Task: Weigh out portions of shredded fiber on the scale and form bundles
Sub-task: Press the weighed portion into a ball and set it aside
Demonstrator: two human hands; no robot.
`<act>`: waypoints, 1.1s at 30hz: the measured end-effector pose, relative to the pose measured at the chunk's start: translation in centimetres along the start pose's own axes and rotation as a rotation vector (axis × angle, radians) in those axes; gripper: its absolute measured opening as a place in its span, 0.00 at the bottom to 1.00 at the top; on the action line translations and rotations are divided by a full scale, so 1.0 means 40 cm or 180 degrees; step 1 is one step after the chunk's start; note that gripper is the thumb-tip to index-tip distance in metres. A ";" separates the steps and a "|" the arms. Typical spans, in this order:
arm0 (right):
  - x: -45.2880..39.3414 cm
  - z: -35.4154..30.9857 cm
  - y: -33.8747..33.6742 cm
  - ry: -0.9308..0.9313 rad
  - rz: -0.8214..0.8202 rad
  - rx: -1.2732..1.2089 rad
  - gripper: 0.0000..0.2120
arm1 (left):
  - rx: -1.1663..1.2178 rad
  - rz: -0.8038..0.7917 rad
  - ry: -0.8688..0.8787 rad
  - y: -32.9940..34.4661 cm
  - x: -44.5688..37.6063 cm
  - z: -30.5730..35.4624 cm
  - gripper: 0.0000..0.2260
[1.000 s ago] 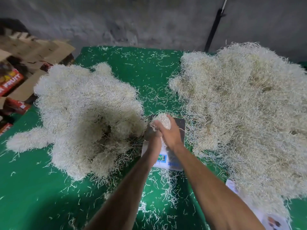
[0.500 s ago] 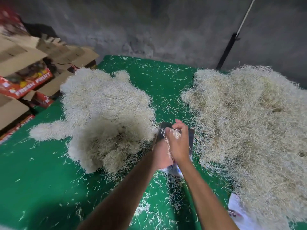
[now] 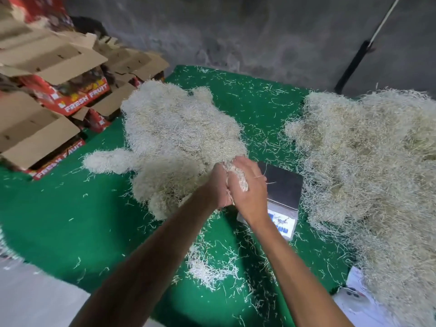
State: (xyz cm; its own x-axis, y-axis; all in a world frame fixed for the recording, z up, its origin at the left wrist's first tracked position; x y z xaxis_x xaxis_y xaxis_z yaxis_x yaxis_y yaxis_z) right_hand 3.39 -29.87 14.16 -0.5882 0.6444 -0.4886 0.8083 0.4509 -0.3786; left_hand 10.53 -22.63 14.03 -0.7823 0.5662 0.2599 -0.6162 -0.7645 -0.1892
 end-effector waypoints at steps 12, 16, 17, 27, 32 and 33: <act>-0.127 -0.067 0.315 0.0746 -0.0670 -0.0058 0.38 | 0.0928 -0.1060 0.0150 -0.159 -0.097 -0.057 0.18; -0.171 -0.139 0.408 0.0260 -0.1005 0.0104 0.31 | 0.0576 0.1305 -0.0221 -0.454 -0.246 -0.070 0.32; -0.180 -0.147 0.397 0.0171 -0.0726 0.0168 0.26 | 0.0247 0.1573 0.0020 -0.517 -0.287 -0.060 0.34; -0.144 -0.061 0.375 0.0396 -0.0711 0.0293 0.15 | -0.2987 0.1250 0.1456 -0.453 -0.377 0.095 0.21; -0.148 0.023 0.215 0.0737 -0.0001 0.0299 0.08 | -0.2887 0.0587 0.1989 -0.197 -0.285 0.125 0.08; -0.143 0.054 0.171 0.0826 0.0074 0.0371 0.08 | -0.2838 0.0474 0.2019 -0.147 -0.273 0.127 0.09</act>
State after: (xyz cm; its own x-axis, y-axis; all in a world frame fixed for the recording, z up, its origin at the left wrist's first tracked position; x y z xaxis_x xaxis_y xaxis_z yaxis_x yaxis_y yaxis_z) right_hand 12.25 -31.82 12.66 -0.5317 0.7970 -0.2864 0.8046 0.3698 -0.4647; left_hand 23.17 -25.89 17.10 -0.6019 0.7373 -0.3068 -0.1573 -0.4862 -0.8596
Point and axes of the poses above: each hand's wrist, its own x-axis away from the middle knuckle, its own y-axis out of the palm, z = x × y, the point moved 8 cm from there along -x, towards the middle knuckle, and after that the axes turned 7 degrees about z, right-handed, at the moved point
